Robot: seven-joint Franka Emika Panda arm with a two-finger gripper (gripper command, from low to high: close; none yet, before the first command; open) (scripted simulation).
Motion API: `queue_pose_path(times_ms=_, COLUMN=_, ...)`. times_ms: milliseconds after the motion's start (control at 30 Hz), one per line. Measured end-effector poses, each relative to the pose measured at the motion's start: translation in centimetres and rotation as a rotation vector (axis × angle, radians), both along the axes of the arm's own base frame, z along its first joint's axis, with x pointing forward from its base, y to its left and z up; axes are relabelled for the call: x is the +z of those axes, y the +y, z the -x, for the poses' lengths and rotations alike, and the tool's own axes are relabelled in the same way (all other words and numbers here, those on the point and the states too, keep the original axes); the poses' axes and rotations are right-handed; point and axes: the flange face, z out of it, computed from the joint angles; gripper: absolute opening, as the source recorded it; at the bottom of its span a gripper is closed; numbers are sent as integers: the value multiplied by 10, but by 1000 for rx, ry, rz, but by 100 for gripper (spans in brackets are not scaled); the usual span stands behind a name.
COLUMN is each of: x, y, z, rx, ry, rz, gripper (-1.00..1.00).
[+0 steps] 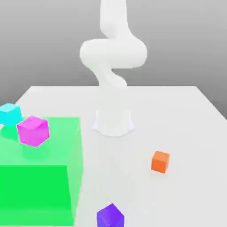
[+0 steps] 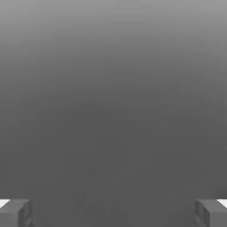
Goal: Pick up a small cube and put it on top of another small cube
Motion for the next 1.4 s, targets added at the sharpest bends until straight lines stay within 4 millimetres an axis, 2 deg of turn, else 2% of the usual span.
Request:
queue_pose_path(times_ms=100, x=-47, y=-2, z=-38, rx=74, ry=83, rz=9, gripper=0)
queue_pose_path(times_ms=233, x=-113, y=-1, z=-79, rx=163, ry=186, rz=26, gripper=0)
queue_pose_path(times_ms=367, x=-184, y=2, z=-108, rx=247, ry=286, rz=51, gripper=0)
queue_pose_path(times_ms=467, x=-238, y=5, z=-123, rx=307, ry=359, rz=74, gripper=0)
queue_pose_path(times_ms=633, x=-330, y=8, z=-133, rx=404, ry=481, rz=126, gripper=0)
queue_pose_path(times_ms=833, x=-435, y=2, z=-125, rx=509, ry=626, rz=209, gripper=0)
queue_pose_path(times_ms=900, x=-467, y=-2, z=-118, rx=544, ry=674, rz=241, gripper=0)
queue_pose_path(times_ms=1067, x=-537, y=-4, z=-115, rx=561, ry=695, rz=257, gripper=0)
queue_pose_path(times_ms=1100, x=-544, y=-4, z=-114, rx=561, ry=696, rz=257, gripper=-100)
queue_pose_path(times_ms=1300, x=-548, y=-4, z=-114, rx=561, ry=698, rz=256, gripper=-100)
queue_pose_path(times_ms=1400, x=-521, y=-4, z=-115, rx=562, ry=697, rz=258, gripper=-100)
